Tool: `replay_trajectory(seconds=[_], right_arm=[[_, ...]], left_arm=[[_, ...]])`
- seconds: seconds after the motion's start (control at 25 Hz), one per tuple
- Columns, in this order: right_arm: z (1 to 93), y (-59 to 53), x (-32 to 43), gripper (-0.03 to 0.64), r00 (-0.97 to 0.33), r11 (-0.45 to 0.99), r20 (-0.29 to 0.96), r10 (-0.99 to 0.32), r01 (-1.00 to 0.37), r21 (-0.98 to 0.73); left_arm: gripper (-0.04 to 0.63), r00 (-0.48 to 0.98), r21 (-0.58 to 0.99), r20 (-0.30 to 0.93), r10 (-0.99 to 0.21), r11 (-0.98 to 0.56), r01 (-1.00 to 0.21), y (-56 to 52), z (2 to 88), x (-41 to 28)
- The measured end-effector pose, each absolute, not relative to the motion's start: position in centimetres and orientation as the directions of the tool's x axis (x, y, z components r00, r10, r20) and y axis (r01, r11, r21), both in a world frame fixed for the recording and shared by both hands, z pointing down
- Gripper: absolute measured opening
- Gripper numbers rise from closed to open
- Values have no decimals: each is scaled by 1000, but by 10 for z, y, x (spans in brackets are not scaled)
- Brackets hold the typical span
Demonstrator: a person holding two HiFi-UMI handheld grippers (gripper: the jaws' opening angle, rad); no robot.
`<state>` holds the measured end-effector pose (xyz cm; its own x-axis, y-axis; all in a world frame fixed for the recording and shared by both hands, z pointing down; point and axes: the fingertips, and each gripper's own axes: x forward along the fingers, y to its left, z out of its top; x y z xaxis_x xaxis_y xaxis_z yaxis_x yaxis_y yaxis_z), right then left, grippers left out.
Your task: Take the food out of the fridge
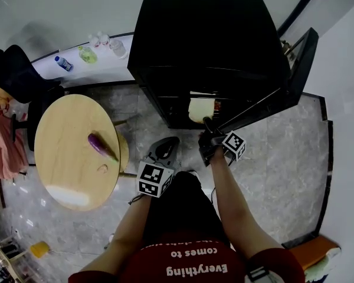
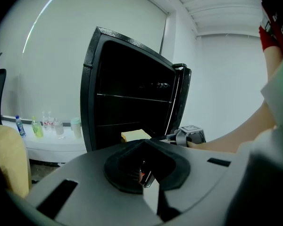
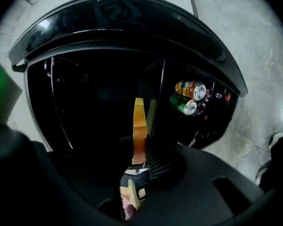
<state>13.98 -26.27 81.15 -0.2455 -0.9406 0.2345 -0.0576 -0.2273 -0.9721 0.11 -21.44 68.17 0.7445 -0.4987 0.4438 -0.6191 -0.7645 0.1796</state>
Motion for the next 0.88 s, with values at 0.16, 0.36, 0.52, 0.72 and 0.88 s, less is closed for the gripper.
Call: replay_trajectory(seconds=[0.16, 0.36, 0.52, 0.72, 0.88], right_arm=[[788, -255, 135, 83, -254, -228, 235, -938, -57, -972], [758, -244, 133, 83, -261, -252, 261, -929, -70, -965], [739, -230, 127, 83, -272, -277, 289, -918, -83, -957], [720, -205, 110, 83, -323, -283, 303, -897, -110, -953], [696, -193, 96, 83, -367, -230, 265, -892, -137, -963]], left_arm=[[6, 745, 190, 445, -496, -761, -620, -212, 661, -2], [6, 751, 209, 444, -488, -759, -617, -209, 629, -2], [6, 761, 214, 433, -483, -765, -607, -208, 603, -5], [6, 755, 215, 424, -500, -755, -620, -205, 586, -17], [6, 749, 208, 417, -515, -748, -631, -204, 577, -25]])
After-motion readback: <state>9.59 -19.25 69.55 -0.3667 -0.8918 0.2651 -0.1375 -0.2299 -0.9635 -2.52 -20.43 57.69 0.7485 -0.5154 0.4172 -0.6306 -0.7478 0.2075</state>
